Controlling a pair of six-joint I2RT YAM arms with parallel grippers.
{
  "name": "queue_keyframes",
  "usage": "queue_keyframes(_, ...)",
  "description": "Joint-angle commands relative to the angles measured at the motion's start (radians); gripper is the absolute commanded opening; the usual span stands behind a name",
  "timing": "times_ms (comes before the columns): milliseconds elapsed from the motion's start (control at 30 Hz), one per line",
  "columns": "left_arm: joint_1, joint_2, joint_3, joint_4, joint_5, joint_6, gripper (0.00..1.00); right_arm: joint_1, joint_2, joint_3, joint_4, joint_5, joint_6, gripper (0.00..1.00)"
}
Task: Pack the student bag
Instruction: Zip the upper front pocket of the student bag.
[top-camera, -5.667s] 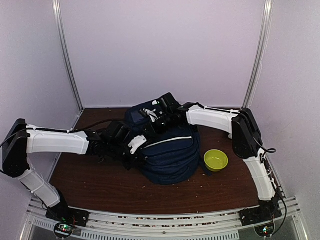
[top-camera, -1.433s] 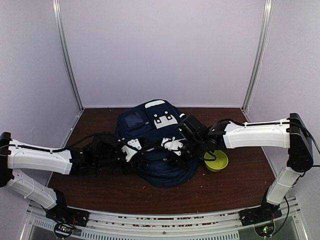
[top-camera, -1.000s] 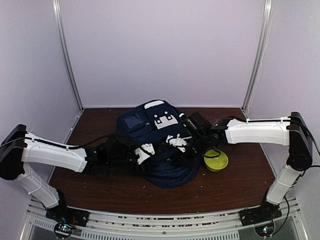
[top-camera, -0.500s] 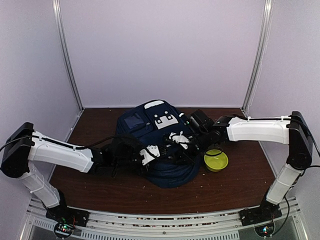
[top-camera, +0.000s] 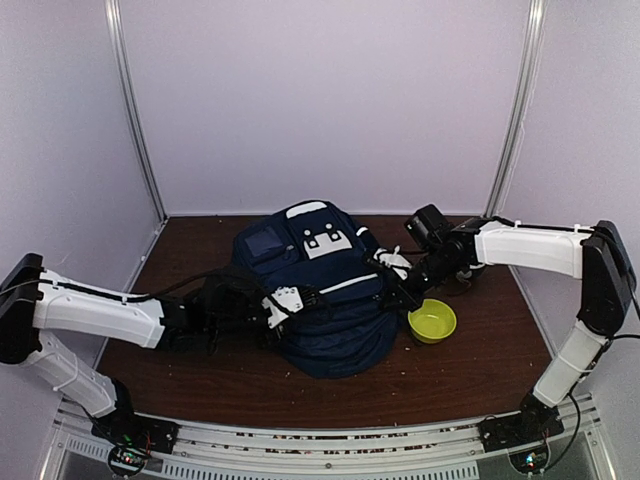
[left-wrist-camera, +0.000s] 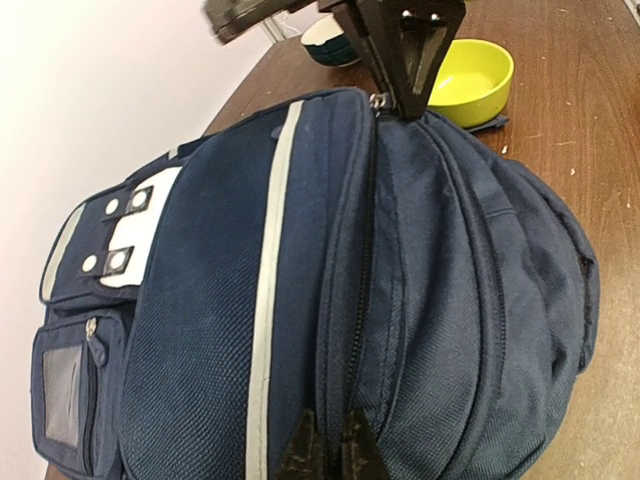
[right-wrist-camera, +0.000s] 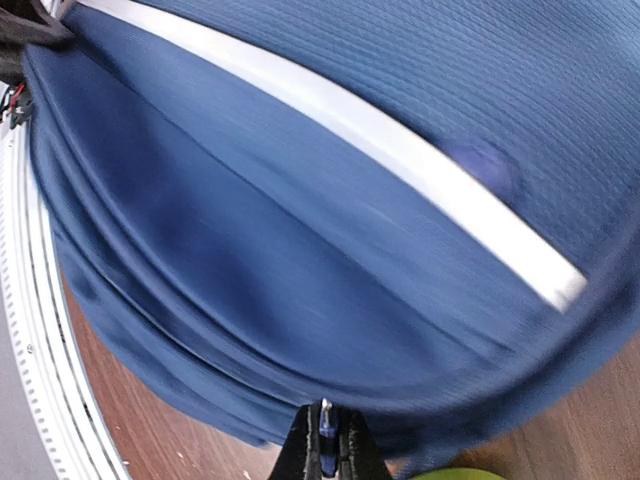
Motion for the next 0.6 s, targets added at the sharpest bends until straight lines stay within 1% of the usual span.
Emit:
queue_keyframes(0, 0.052, -0.096, -0.047, -0.051, -0.108, -0.062, 0.0, -0.063, -0.004, -0.01, -0.058, 0.096, -0.036, 0.0)
queue_keyframes(167, 0.117, -0.143, -0.049, -0.128, -0.15, -0.091, 0.0, -0.083, 0.009, 0.002, -0.05, 0.124, -0.067, 0.0)
queue_keyframes(267, 0.152, -0.161, -0.041, -0.174, -0.158, -0.127, 0.0, -0.079, -0.004, -0.003, -0.043, 0.107, -0.081, 0.0)
queue_keyframes(400, 0.173, -0.183, -0.049, -0.232, -0.193, -0.164, 0.0, -0.046, -0.003, 0.014, -0.052, 0.069, -0.091, 0.0)
queue_keyframes(567, 0.179, -0.248, -0.073, -0.288, -0.257, -0.207, 0.0, 0.009, -0.001, 0.023, -0.014, 0.014, -0.061, 0.0)
